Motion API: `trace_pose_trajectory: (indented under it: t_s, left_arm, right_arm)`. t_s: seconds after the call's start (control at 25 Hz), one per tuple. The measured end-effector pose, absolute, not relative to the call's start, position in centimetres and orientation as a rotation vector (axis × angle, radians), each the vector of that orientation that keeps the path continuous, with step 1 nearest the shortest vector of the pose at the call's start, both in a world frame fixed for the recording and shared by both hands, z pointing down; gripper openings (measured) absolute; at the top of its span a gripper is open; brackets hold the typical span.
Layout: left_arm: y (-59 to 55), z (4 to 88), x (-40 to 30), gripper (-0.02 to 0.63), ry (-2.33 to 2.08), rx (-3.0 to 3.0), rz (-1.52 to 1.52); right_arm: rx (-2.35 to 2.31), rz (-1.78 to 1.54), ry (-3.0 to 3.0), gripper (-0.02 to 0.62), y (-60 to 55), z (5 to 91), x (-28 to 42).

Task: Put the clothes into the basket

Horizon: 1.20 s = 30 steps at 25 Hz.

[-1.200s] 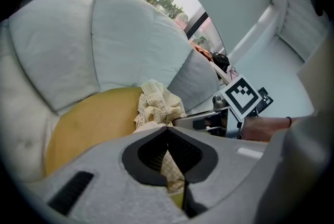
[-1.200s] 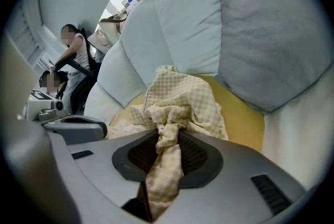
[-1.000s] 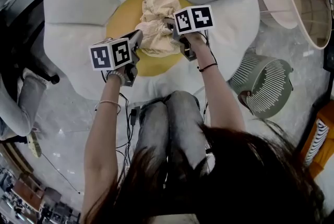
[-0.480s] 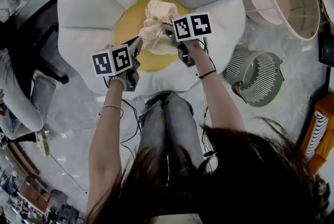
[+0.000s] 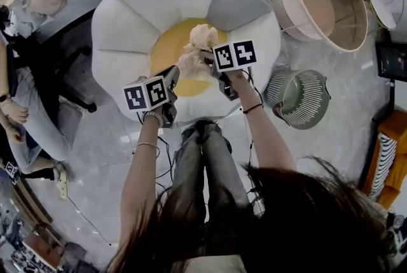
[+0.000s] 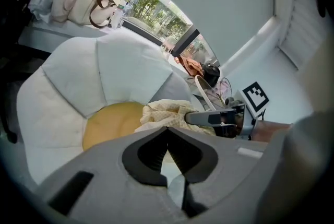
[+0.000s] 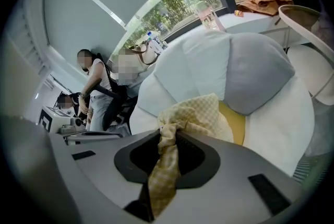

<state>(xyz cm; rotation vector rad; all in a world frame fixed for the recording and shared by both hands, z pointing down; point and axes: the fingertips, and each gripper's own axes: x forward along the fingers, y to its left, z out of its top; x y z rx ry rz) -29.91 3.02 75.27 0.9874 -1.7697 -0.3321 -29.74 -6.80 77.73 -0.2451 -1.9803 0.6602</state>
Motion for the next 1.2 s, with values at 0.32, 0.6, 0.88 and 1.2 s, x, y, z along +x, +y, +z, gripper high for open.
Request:
trace_pose_trajectory:
  t_s: [0.32, 0.6, 0.88, 1.2]
  left_arm:
    - [3.8, 69.1, -29.7, 0.011, -1.819, 0.973, -0.372]
    - [4.1, 65.2, -29.8, 0.011, -1.839, 0.972, -0.402]
    - [4.1, 61.7, -29.1, 0.011, -1.864, 0.963, -0.449]
    - [4.3, 56.5, -29.0, 0.011, -1.922, 0.982, -0.477]
  right_arm:
    - [-0.244, 0.642, -2.002, 0.071, -6.2, 71.6, -28.8]
    - [-0.221, 0.641, -2.023, 0.071, -6.1, 67.7, -28.5]
    - [-0.229, 0.647, -2.036, 0.071, -5.8, 64.4, -27.8]
    - [-0.250, 0.647, -2.068, 0.071, -5.0, 59.9, -27.6]
